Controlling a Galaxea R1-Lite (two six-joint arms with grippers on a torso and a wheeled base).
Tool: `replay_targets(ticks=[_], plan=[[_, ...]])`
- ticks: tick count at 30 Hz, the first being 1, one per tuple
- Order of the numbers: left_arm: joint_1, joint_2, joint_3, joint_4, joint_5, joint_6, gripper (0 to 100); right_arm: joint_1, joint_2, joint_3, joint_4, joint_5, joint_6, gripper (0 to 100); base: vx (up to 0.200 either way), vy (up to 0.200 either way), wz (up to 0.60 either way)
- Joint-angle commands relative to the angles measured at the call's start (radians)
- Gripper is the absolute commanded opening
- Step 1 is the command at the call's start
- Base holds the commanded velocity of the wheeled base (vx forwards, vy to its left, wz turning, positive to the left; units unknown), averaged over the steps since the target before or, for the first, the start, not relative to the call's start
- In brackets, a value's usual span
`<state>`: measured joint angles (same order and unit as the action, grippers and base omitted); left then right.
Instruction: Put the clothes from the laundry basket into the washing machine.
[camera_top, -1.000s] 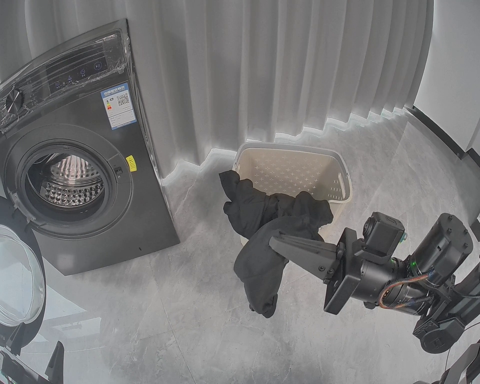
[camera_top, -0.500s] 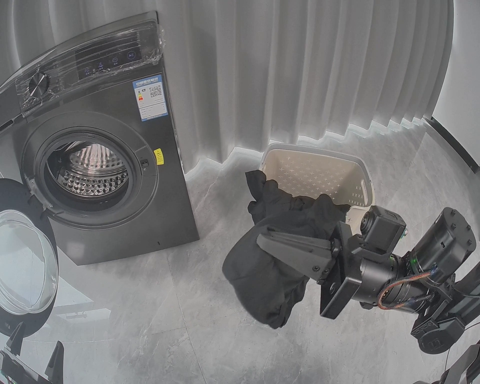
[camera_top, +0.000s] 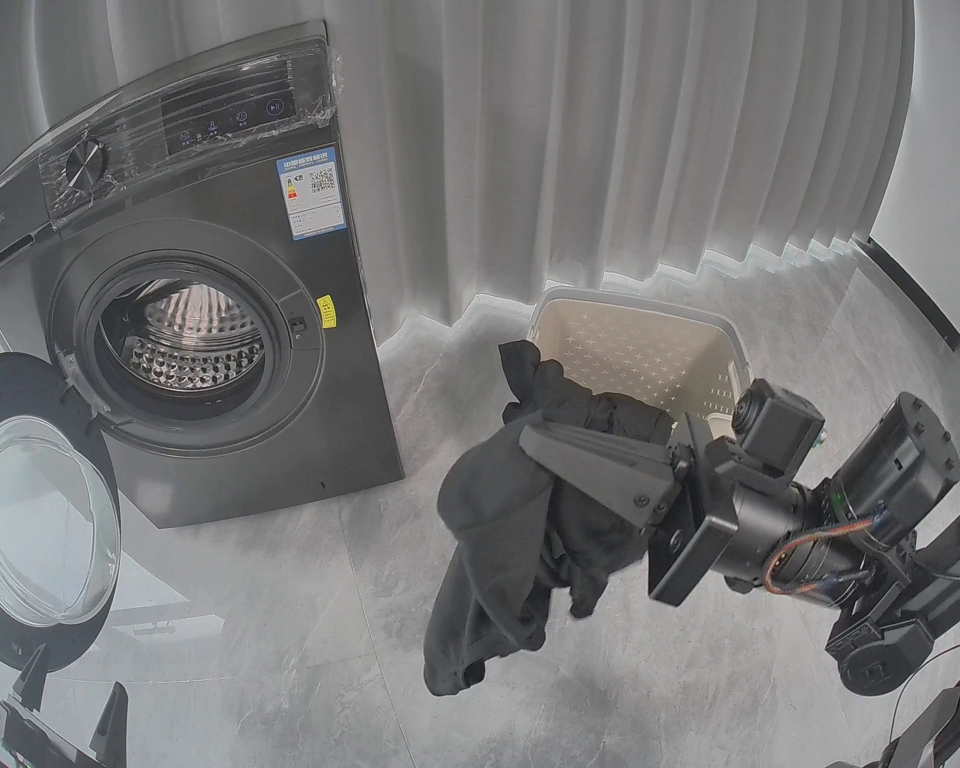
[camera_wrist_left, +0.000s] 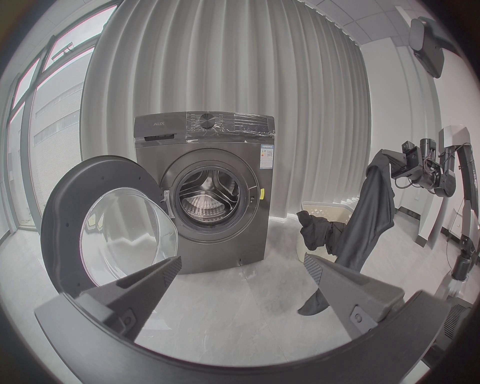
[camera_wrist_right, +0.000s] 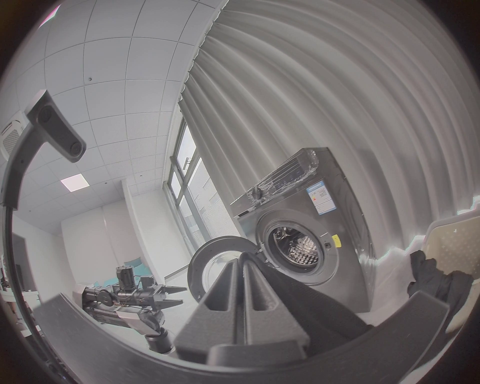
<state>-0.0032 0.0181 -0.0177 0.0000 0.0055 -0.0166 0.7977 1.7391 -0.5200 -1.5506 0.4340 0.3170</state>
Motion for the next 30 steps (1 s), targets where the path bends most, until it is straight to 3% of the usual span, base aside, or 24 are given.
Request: replay_targets(ticks=[1,30], plan=[[0.000,-0.015,0.016,0.000,0.001,0.000,100,-0.038,0.003,-0.018,0.000,-0.001,0.005,0,0.000,0.000,0.00],[0.000,-0.015,0.018,-0.002,-0.006,0.009,100,-0.058,-0.013,0.034,-0.002,0.000,0.004,0,0.000,0.000,0.00]])
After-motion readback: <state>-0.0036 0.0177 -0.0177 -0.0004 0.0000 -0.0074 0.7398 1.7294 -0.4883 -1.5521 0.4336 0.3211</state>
